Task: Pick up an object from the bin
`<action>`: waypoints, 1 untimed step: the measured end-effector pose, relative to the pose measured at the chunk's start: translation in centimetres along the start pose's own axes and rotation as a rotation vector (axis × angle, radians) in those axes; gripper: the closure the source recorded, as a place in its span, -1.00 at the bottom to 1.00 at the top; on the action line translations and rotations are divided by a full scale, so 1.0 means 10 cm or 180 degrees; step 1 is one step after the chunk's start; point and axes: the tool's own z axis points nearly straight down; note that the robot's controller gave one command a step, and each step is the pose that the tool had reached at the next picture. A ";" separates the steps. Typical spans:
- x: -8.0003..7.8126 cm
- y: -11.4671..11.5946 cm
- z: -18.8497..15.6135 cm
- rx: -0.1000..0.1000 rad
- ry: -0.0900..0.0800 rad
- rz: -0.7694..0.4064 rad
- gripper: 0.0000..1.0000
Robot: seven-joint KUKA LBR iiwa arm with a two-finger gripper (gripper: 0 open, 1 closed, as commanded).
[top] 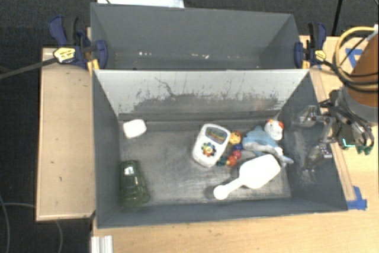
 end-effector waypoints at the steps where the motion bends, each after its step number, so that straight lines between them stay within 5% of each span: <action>1: -0.02 0.00 -0.04 0.0007 -0.0025 -0.0014 -1.00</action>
Offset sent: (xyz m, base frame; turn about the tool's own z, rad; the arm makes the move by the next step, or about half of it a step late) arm -0.0220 0.0589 -0.1728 -0.2230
